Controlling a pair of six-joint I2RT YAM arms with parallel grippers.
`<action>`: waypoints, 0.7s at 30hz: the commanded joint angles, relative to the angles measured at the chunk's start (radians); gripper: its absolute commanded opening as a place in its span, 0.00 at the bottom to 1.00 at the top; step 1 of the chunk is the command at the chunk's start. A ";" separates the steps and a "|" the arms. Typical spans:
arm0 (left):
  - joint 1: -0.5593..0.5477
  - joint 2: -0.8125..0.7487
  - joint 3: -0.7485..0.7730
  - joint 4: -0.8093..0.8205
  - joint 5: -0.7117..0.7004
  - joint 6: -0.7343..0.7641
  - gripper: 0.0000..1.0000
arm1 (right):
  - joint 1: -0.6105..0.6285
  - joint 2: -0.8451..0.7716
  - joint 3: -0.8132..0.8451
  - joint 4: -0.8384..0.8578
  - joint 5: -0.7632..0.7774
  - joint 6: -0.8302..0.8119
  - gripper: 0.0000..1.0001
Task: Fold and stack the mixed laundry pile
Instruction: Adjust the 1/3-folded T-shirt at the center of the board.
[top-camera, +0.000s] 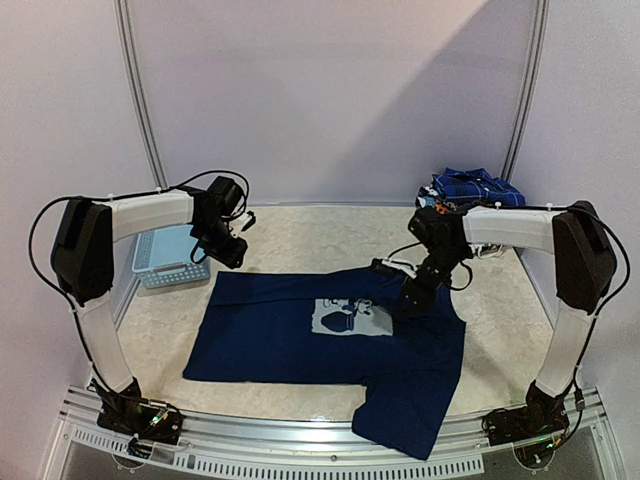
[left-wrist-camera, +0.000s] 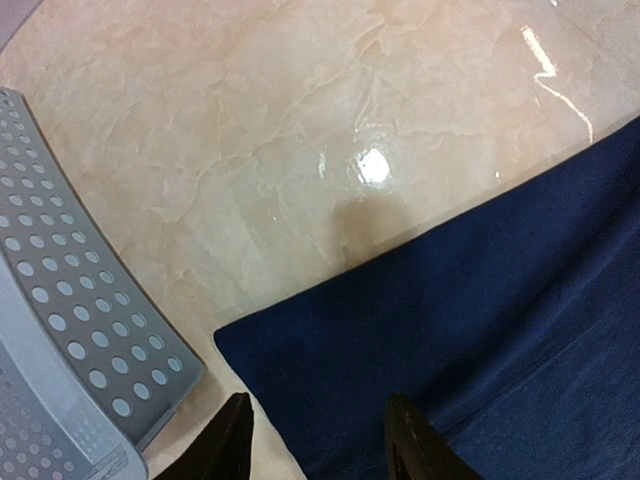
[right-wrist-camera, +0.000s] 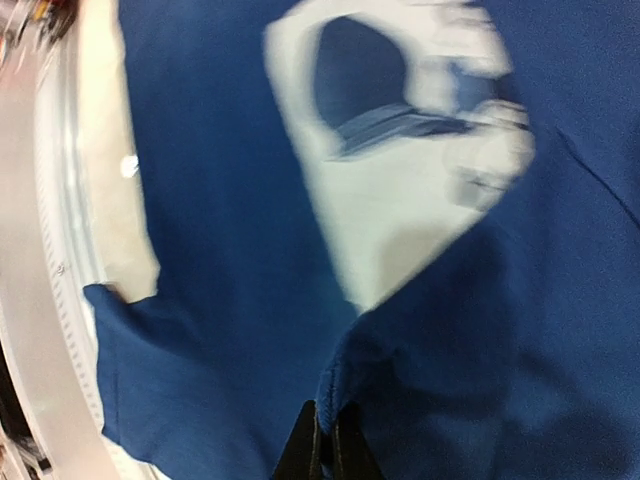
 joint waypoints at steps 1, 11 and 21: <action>0.003 -0.036 -0.005 -0.002 0.008 0.017 0.47 | 0.104 -0.012 -0.033 -0.030 0.002 0.021 0.08; -0.011 -0.024 -0.002 -0.013 -0.004 0.026 0.47 | 0.136 -0.072 0.082 -0.185 0.009 -0.014 0.40; 0.005 0.024 0.057 -0.005 0.042 -0.123 0.48 | -0.274 -0.015 0.155 0.051 0.209 0.159 0.43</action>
